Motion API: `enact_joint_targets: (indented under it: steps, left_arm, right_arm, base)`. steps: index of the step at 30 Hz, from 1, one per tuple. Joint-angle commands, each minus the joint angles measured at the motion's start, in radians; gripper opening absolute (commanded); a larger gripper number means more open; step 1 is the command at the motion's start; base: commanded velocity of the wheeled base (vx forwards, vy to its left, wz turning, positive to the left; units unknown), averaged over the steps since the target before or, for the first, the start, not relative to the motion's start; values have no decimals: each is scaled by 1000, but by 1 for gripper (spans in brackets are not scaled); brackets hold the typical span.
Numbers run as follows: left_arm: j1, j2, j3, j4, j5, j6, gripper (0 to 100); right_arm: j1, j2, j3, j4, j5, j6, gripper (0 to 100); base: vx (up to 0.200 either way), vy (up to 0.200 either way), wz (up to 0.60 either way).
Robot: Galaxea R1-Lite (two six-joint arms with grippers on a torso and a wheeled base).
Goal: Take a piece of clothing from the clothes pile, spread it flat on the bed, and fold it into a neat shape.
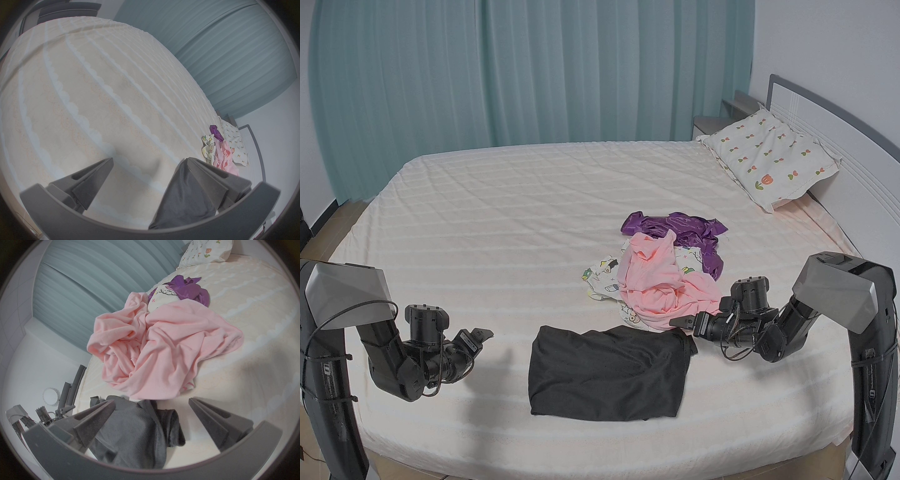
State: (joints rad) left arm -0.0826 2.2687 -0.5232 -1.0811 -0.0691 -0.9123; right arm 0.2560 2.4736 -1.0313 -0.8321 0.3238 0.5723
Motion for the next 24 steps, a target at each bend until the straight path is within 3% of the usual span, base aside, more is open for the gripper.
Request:
enact_joint_targets:
  steps: [1,6,7,10,14,24]
  left_arm:
    - [0,2,0,0,0,0,100]
    - [0,2,0,0,0,0,100]
    - [0,2,0,0,0,0,100]
    - [0,2,-1,0,0,0,100]
    - [0,2,-1,0,0,0,100]
    - [0,3,-1,0,0,1,100]
  right_arm:
    - [-6,-33,50,1,15,-48,100]
    - [-1,-56,145,-7,119,-155,100]
    - [-1,-56,145,-7,119,-155,100]
    - [9,-74,203,-32,205,-189,100]
    - [35,-68,224,-53,218,-189,100]
    - [74,-22,212,-79,215,-190,100]
  base:
    - [-200,0,0]
    - [-200,0,0]
    - [-200,0,0]
    - [-200,0,0]
    - [-200,0,0]
    - [0,0,0]
